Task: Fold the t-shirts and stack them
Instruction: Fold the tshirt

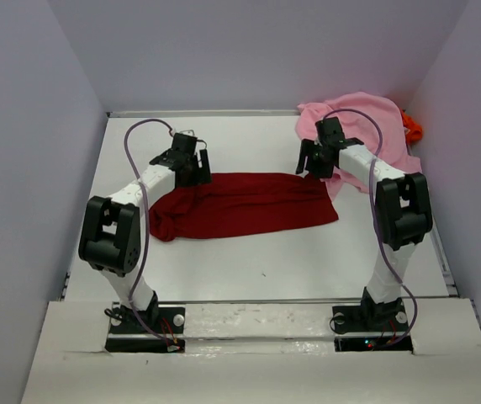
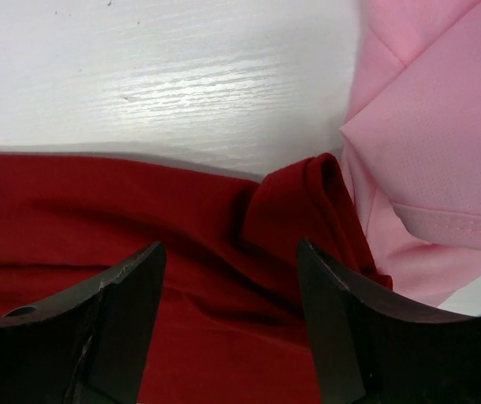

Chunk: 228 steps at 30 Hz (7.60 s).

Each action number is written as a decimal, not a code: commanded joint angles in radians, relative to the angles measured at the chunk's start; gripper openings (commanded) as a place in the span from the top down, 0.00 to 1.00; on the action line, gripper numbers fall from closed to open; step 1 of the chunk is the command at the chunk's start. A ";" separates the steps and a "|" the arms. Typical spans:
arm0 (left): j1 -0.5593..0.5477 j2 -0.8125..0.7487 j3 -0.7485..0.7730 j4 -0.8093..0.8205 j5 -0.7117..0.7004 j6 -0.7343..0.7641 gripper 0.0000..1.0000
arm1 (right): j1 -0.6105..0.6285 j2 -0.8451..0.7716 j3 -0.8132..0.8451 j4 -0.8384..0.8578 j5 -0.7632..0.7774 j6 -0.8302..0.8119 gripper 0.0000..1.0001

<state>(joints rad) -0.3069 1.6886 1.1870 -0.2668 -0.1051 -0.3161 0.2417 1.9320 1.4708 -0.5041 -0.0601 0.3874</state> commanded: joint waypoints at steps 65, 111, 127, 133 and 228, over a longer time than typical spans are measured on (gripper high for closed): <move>-0.054 -0.067 -0.040 0.023 -0.068 0.026 0.11 | 0.001 -0.064 0.096 -0.019 0.135 -0.032 0.44; -0.077 -0.023 -0.135 -0.015 -0.122 -0.049 0.07 | 0.042 -0.065 -0.089 0.065 0.077 0.001 0.43; -0.067 0.068 -0.155 -0.068 -0.180 -0.049 0.07 | 0.042 0.007 -0.102 0.085 0.034 0.001 0.44; 0.008 0.117 -0.118 -0.046 -0.136 -0.060 0.08 | 0.051 -0.057 -0.201 0.107 -0.015 0.031 0.44; -0.044 -0.583 -0.046 -0.057 -0.094 0.098 0.06 | -0.028 0.205 0.115 0.021 0.103 0.140 0.39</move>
<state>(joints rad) -0.3458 1.1240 1.0874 -0.3191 -0.2104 -0.2333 0.2531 2.0895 1.5425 -0.4828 0.0525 0.5251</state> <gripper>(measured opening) 0.935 0.615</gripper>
